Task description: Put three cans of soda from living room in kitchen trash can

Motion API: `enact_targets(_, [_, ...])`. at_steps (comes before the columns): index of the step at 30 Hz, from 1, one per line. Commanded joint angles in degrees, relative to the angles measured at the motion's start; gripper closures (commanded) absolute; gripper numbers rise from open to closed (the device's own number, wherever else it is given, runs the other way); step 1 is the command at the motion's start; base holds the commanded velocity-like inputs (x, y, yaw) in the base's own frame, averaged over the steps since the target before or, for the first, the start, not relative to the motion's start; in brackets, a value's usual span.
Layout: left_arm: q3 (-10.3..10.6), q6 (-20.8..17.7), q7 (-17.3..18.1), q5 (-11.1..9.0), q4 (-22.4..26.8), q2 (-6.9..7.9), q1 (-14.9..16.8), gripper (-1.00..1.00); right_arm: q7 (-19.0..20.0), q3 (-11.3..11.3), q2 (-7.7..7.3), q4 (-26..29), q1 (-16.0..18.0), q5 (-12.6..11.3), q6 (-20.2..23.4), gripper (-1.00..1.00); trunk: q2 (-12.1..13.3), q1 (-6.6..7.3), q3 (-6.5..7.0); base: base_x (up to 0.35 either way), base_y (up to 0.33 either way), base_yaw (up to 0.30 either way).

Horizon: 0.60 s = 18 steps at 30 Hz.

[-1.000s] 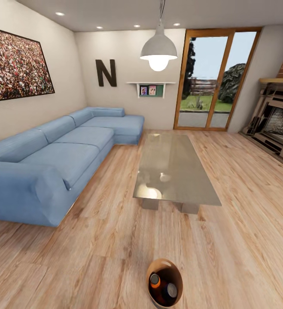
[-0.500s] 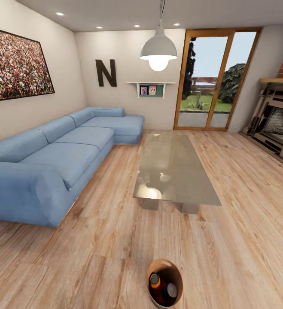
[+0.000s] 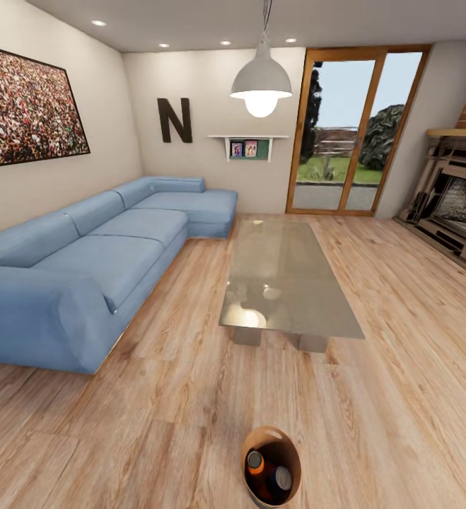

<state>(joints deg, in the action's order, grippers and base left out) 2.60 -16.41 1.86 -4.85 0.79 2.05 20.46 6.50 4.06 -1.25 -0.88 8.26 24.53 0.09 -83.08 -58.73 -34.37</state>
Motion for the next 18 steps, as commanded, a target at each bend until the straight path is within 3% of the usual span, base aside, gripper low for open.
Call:
enact_targets(1, [0.0,0.8,0.0,0.0,0.0,-0.3,0.0,-1.0,0.0,0.0,-0.02,0.0,0.0,0.0,-0.2,-1.0,0.0,0.0,0.0,0.0,0.0,0.0])
enact_targets(6, [0.0,10.2,0.0,0.0,0.0,-0.94,0.0,-1.0,0.0,0.0,0.04,0.0,0.0,0.0,-0.8,-1.0,0.0,0.0,0.0,0.0,0.0,0.0])
enact_targets(8, [0.0,17.0,0.0,0.1,0.0,-0.74,0.0,-1.0,0.0,0.0,0.09,0.0,0.0,0.0,-0.8,-1.0,0.0,0.0,0.0,0.0,0.0,0.0])
enact_targets(9, [0.0,18.3,0.0,0.2,0.0,-0.72,0.0,-1.0,0.0,0.0,0.09,0.0,0.0,0.0,-0.9,-1.0,0.0,0.0,0.0,0.0,0.0,0.0])
enact_targets(18, [0.1,20.7,0.0,0.2,-0.1,-0.9,0.0,-1.0,0.0,-0.1,0.07,0.0,0.0,0.0,-0.9,-1.0,0.0,0.0,0.0,0.0,0.0,0.0])
